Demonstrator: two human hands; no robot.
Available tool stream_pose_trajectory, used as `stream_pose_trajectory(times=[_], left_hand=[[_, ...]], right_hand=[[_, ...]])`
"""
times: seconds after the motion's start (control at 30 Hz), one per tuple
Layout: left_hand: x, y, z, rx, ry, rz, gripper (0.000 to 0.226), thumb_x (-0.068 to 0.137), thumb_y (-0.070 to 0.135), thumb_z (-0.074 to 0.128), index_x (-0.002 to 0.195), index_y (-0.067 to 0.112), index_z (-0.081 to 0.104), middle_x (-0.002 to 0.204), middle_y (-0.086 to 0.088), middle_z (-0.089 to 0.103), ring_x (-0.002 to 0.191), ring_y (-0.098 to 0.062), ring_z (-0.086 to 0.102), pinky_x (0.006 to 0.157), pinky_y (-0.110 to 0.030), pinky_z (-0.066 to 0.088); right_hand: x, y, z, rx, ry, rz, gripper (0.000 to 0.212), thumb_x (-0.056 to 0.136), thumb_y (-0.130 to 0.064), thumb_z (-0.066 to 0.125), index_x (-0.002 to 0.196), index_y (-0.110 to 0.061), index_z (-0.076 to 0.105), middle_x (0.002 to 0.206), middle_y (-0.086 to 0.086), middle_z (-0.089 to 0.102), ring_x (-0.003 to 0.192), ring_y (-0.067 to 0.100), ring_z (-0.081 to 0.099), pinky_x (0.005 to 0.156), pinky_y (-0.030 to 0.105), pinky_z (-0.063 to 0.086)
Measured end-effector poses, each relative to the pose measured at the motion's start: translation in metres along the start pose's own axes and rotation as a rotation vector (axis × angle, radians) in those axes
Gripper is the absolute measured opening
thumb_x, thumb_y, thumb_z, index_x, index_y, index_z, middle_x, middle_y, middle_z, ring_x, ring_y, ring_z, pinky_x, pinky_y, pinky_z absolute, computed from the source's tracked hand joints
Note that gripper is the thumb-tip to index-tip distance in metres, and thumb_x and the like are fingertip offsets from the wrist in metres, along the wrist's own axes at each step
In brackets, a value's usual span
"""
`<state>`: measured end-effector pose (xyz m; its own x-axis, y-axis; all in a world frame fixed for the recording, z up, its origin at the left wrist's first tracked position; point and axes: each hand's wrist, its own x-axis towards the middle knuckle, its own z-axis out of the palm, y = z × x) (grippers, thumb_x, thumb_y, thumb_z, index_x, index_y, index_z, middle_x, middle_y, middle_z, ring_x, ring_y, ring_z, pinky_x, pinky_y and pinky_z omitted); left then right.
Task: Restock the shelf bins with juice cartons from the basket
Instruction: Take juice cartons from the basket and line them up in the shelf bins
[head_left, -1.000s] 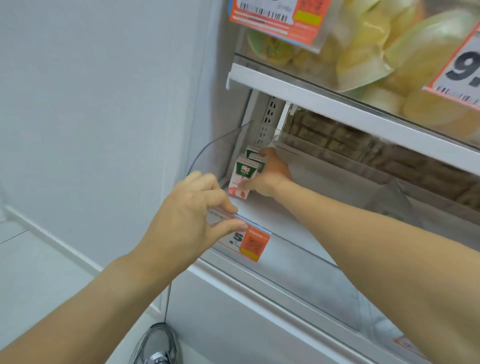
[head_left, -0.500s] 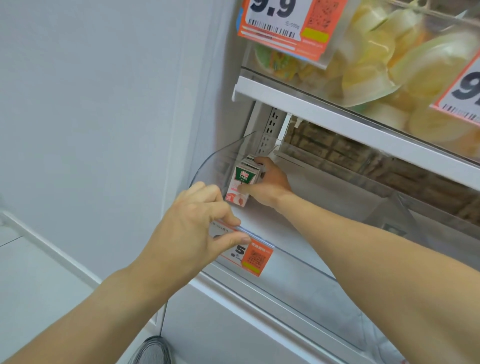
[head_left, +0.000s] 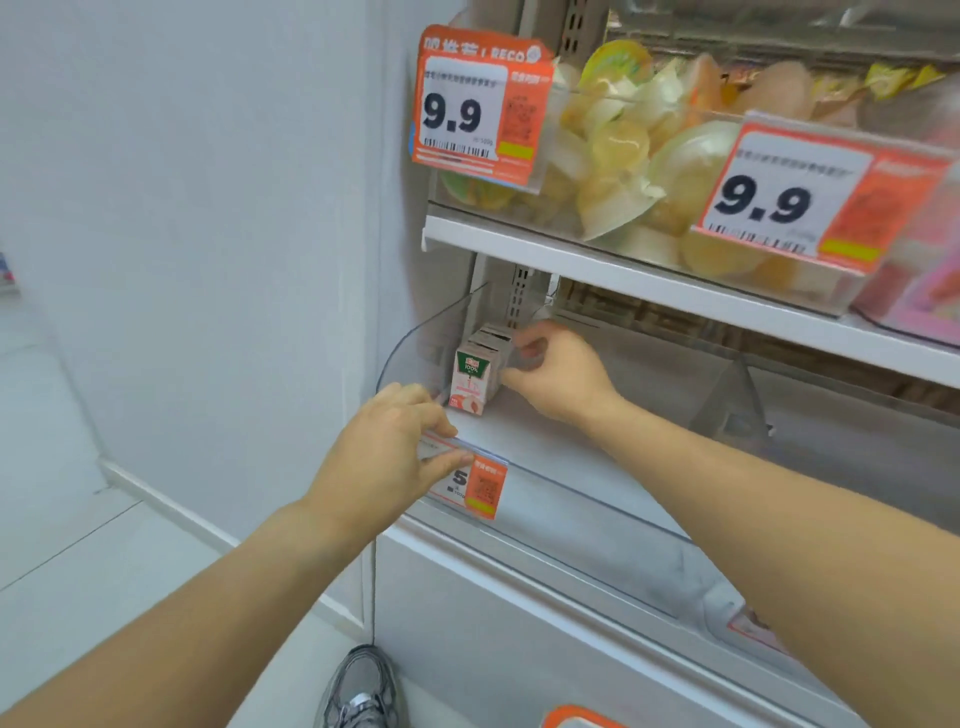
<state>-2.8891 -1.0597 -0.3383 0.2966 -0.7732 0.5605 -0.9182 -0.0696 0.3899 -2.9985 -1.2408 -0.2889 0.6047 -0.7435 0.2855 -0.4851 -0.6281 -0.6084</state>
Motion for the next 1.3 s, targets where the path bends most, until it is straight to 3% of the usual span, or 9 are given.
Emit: stream_pose_trajectory(times=[0.1,0.23,0.47,0.57,0.73,0.93,1.1,1.17,1.3], left_hand=[[-0.017,0.029,-0.004,0.071,0.016,-0.036,0.031,0.081,0.026,0.079,0.108,0.012,0.071,0.107,-0.003,0.063,0.107,-0.025,0.056,0.092,-0.036,0.046],[-0.052,0.093,0.010,-0.111,0.077,-0.052,0.008,0.083,0.008,0.072,0.088,0.013,0.069,0.086,0.003,0.061,0.081,-0.014,0.058,0.077,-0.032,0.048],[-0.152,0.184,0.103,-0.314,-0.502,-0.149,0.004,0.086,0.010,0.068,0.085,0.013,0.070,0.075,0.005,0.064,0.070,-0.015,0.059,0.070,-0.030,0.049],[-0.206,0.193,0.142,-0.257,-0.733,-0.208,0.013,0.090,0.017,0.066,0.101,0.011,0.069,0.097,0.000,0.067,0.087,-0.014,0.060,0.078,-0.021,0.042],[-0.255,0.185,0.162,-0.072,-1.043,-0.285,0.038,0.088,0.043,0.067,0.110,0.012,0.070,0.120,-0.005,0.066,0.114,-0.025,0.061,0.095,-0.040,0.051],[-0.258,0.184,0.159,-0.062,-1.029,-0.350,0.037,0.089,0.027,0.068,0.125,0.017,0.068,0.137,-0.007,0.058,0.120,-0.020,0.059,0.100,-0.031,0.048],[-0.243,0.184,0.145,-0.136,-0.859,-0.555,0.046,0.082,0.025,0.074,0.126,0.015,0.063,0.103,0.000,0.064,0.074,-0.005,0.056,0.065,-0.011,0.042],[-0.233,0.184,0.138,-0.207,-0.822,-0.663,0.047,0.080,0.027,0.077,0.123,0.016,0.062,0.101,0.001,0.054,0.080,-0.011,0.053,0.070,-0.017,0.042],[-0.213,0.188,0.125,-0.527,-0.752,-0.939,0.027,0.077,0.022,0.074,0.078,-0.004,0.069,0.079,-0.005,0.062,0.080,-0.019,0.053,0.069,-0.026,0.043]], right_hand=[[-0.071,-0.010,-0.044,0.097,0.045,-0.105,0.008,0.080,-0.014,0.073,0.081,-0.021,0.071,0.068,-0.013,0.065,0.060,-0.003,0.059,0.059,0.012,0.047],[-0.174,-0.003,-0.094,0.175,0.013,-0.153,0.015,0.079,-0.013,0.073,0.073,-0.026,0.068,0.063,-0.011,0.067,0.061,0.009,0.066,0.060,0.016,0.050],[-0.322,0.108,-0.107,0.264,-0.058,0.194,0.012,0.083,-0.010,0.074,0.078,-0.020,0.070,0.071,-0.003,0.069,0.064,0.018,0.065,0.065,0.029,0.055],[-0.373,0.166,-0.094,0.237,-0.120,0.426,0.007,0.085,-0.012,0.073,0.081,-0.017,0.071,0.075,-0.004,0.069,0.065,0.010,0.063,0.067,0.028,0.054],[-0.419,0.211,-0.062,0.133,-0.524,0.628,0.005,0.089,-0.019,0.072,0.092,-0.015,0.069,0.087,-0.009,0.064,0.075,0.007,0.059,0.067,0.016,0.046],[-0.445,0.215,-0.021,-0.044,-0.941,0.601,0.062,0.082,-0.036,0.079,0.134,-0.013,0.053,0.137,0.010,0.056,0.118,0.029,0.058,0.098,0.037,0.049],[-0.451,0.220,-0.020,-0.073,-0.864,0.571,0.042,0.078,-0.027,0.083,0.114,-0.019,0.062,0.125,0.005,0.062,0.110,0.024,0.063,0.085,0.034,0.053],[-0.445,0.218,-0.028,-0.092,-0.828,0.547,0.040,0.075,-0.025,0.084,0.110,-0.020,0.066,0.115,0.001,0.063,0.101,0.022,0.064,0.076,0.030,0.053],[-0.416,0.206,-0.063,-0.098,-0.658,0.505,0.048,0.066,-0.022,0.086,0.111,-0.020,0.068,0.093,-0.004,0.063,0.088,0.018,0.063,0.067,0.030,0.054]])
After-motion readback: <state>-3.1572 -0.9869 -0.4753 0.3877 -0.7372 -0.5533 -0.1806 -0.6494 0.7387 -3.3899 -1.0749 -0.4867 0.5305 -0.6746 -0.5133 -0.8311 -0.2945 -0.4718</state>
